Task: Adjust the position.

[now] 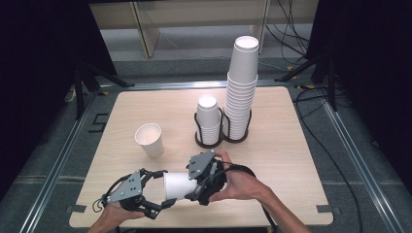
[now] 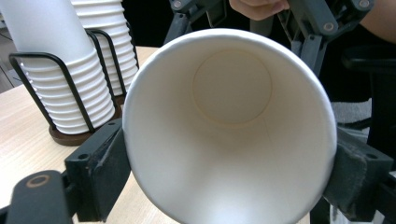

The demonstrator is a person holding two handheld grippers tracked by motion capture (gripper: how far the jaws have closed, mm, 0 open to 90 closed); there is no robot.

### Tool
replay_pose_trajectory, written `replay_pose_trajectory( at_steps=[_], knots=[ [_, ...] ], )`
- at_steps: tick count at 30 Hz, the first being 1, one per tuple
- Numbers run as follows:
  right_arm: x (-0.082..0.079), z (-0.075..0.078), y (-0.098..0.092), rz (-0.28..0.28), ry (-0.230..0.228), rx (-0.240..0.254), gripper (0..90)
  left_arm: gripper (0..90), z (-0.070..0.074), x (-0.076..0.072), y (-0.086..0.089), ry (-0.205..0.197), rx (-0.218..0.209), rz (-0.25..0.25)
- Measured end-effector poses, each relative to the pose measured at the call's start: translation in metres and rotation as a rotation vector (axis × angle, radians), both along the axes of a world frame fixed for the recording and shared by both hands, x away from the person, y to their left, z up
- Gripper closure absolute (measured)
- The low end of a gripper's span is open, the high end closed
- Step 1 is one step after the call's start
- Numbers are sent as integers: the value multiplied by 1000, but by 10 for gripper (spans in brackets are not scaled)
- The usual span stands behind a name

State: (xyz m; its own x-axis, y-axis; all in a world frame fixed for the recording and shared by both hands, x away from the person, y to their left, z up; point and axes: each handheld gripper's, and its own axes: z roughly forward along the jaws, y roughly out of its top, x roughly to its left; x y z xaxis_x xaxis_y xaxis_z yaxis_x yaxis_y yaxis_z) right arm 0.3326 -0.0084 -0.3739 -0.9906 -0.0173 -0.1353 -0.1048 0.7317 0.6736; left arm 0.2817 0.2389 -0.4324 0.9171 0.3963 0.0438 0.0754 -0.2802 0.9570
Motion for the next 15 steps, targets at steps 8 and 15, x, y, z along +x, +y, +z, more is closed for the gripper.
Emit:
replay_pose_trajectory(
  at_steps=[8, 15],
  knots=[
    [-11, -2, 17, 27, -46, -100, 169, 133, -2, 0, -2, -1, 33, -18],
    [-13, -10, 22, 46, -59, -144, 172, 133, -2, -1, -3, -1, 93, -26]
  ],
)
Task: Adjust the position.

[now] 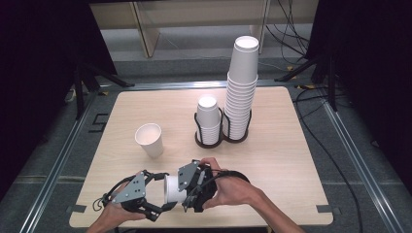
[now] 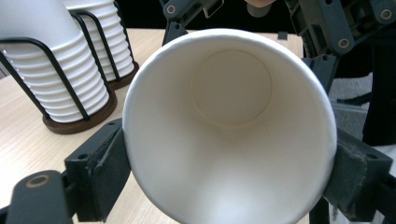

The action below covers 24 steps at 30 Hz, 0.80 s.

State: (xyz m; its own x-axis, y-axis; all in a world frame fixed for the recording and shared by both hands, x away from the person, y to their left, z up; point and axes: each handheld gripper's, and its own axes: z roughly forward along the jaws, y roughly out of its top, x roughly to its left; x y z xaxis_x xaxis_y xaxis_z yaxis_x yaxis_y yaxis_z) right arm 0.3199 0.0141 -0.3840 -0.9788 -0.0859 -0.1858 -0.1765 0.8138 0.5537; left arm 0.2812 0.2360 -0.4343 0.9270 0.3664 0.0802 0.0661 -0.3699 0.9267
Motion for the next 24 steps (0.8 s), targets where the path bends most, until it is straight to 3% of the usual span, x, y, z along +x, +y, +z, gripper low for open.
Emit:
replay_pose_trajectory(
  at_steps=[8, 9, 12, 13, 14, 19, 20, 24],
  knots=[
    [0, -10, 6, 15, 0, -20, 170, 132, -2, -2, -4, 2, 5, -10],
    [0, -11, 7, 20, 2, -22, 170, 132, -1, -2, -4, 5, 21, -9],
    [0, -13, 10, 38, -23, -28, 172, 132, -1, -2, -4, 0, 35, -14],
    [-1, -14, 10, 21, -3, -34, 174, 132, -1, -3, -4, 0, 39, -16],
    [0, -14, 11, 43, -20, -29, 176, 132, -2, -3, -5, 3, 34, -17],
    [-1, -16, 13, 23, 10, -31, 194, 130, -2, -3, -6, -3, 44, -27],
    [0, -16, 14, 52, -7, -27, 199, 130, -2, -3, -6, -7, 50, -27],
    [0, -18, 14, 57, -8, -20, 218, 128, -2, -3, -5, -6, 54, -32]
  ],
)
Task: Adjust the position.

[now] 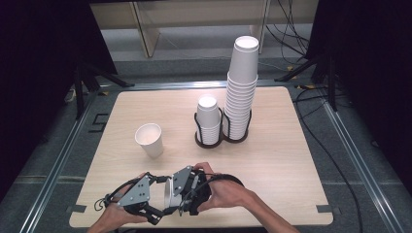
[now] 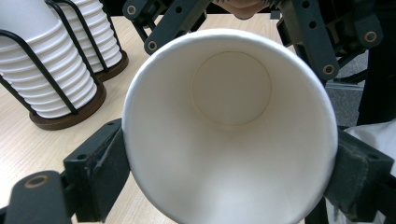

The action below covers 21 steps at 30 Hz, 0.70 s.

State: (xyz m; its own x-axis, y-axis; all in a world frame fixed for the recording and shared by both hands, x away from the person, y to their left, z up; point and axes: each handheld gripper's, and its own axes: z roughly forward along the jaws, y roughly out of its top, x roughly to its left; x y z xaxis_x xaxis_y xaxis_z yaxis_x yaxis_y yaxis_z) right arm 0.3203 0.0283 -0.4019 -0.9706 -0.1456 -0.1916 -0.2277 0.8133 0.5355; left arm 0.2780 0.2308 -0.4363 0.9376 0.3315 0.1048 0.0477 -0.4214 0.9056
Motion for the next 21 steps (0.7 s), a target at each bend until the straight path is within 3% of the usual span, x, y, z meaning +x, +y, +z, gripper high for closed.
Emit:
replay_pose_trajectory(
  at_steps=[2, 3, 4, 11, 12, 13, 16, 18, 21],
  knots=[
    [-2, -1, -1, -20, 17, -3, 221, 126, -1, 0, 0, 5, -9, -5],
    [0, -1, 0, 10, -3, 9, 221, 122, -1, 0, 0, 9, -14, -1],
    [-1, -1, -1, 1, 1, 13, 220, 117, -1, 0, 1, 17, -24, 0],
    [0, -3, -9, -26, 81, 76, 217, 100, -2, 3, 3, 53, -100, 2],
    [1, -4, -11, -28, 85, 88, 217, 100, -4, 3, 2, 61, -139, -1],
    [2, -4, -13, -31, 96, 97, 217, 100, -2, 4, 4, 55, -120, -1],
    [3, -4, -20, -42, 123, 141, 217, 102, -1, 4, 6, 70, -164, 4],
    [5, -4, -24, -57, 114, 154, 217, 134, 0, 5, 11, 81, -189, 13],
    [10, -3, -36, -100, 162, 221, 214, 145, 2, 6, 16, 91, -252, 31]
  ],
)
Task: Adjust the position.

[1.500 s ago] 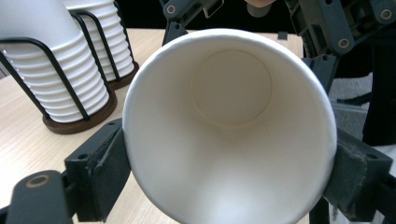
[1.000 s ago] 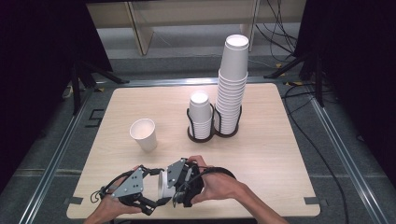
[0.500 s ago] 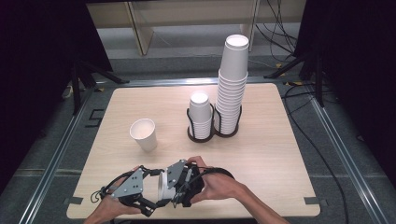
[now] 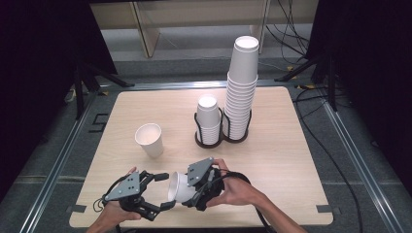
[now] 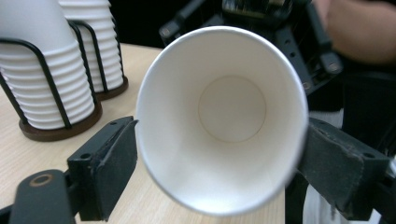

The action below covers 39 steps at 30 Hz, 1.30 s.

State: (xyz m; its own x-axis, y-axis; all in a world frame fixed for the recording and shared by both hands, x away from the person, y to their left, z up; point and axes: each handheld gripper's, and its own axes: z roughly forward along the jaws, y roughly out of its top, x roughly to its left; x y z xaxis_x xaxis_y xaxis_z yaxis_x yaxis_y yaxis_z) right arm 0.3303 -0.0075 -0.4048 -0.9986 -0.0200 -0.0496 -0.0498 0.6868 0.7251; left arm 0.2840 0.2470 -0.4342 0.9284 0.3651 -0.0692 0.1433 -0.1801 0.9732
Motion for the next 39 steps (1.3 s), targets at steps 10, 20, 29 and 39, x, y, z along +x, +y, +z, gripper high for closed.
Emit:
replay_pose_trajectory(
  at_steps=[10, 20, 29, 39],
  knots=[
    [10, -3, -28, -130, 68, 302, 210, 144, 4, 4, 8, 47, -151, 51],
    [7, -8, -21, -121, 61, 352, 209, 144, 1, 5, 1, 97, -178, 78],
    [3, -11, -11, -101, 39, 349, 208, 111, 0, 5, -6, 101, -167, 75],
    [-2, -16, 0, -81, 44, 341, 208, 53, 0, 5, -8, 89, -163, 80]
  ],
)
